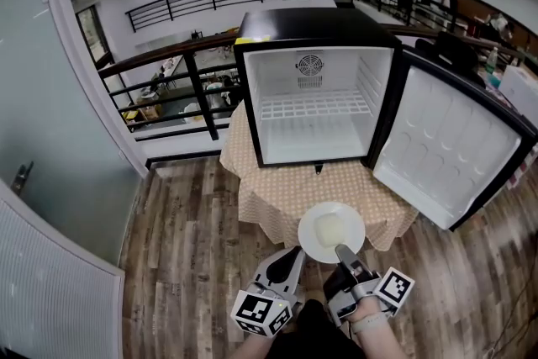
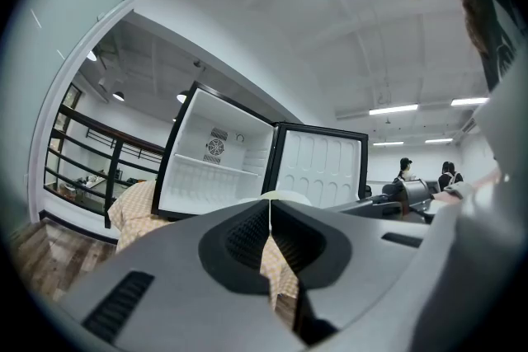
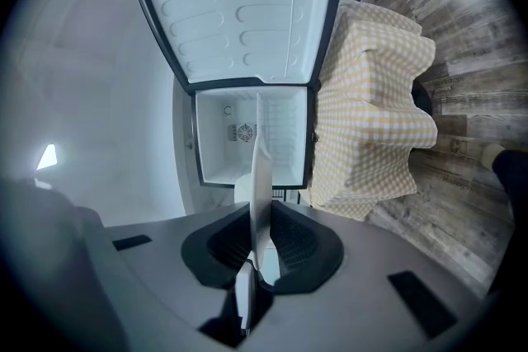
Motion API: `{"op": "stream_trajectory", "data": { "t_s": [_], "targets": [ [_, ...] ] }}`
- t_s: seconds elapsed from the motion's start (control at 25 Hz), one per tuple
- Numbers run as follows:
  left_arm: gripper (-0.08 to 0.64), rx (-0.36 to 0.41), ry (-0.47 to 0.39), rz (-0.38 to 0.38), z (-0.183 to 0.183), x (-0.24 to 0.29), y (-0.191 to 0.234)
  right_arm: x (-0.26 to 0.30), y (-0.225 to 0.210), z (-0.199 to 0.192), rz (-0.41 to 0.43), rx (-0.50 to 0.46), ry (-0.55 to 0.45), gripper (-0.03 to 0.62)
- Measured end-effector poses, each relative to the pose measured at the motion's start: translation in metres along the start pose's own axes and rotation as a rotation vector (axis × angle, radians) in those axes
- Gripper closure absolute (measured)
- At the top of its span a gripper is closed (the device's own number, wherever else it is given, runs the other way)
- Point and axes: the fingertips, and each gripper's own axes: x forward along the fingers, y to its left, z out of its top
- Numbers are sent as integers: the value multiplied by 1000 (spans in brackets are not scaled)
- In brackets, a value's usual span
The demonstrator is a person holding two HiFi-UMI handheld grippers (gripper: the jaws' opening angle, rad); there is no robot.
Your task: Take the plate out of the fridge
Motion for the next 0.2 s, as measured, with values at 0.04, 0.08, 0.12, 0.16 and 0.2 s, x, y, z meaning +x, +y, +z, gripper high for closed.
{"op": "stream_trajectory", "data": {
  "t_s": [0.04, 0.08, 0.12, 0.16, 0.2],
  "targets": [
    [549, 0, 1, 0, -1, -1, -1, -2, 0, 0, 0, 2, 0, 537],
    [549, 0, 1, 1, -1, -2, -2, -3, -1, -1, -1, 5, 0, 537],
    [549, 0, 1, 3, -1, -2, -2, -4, -1, -1, -2, 8, 1, 537],
    [549, 0, 1, 5, -1, -3, -3, -6, -1, -2, -3, 11, 1, 537],
    [549, 0, 1, 7, 0, -4, -3, -7, -2, -2, -4, 14, 1, 537]
  ]
}}
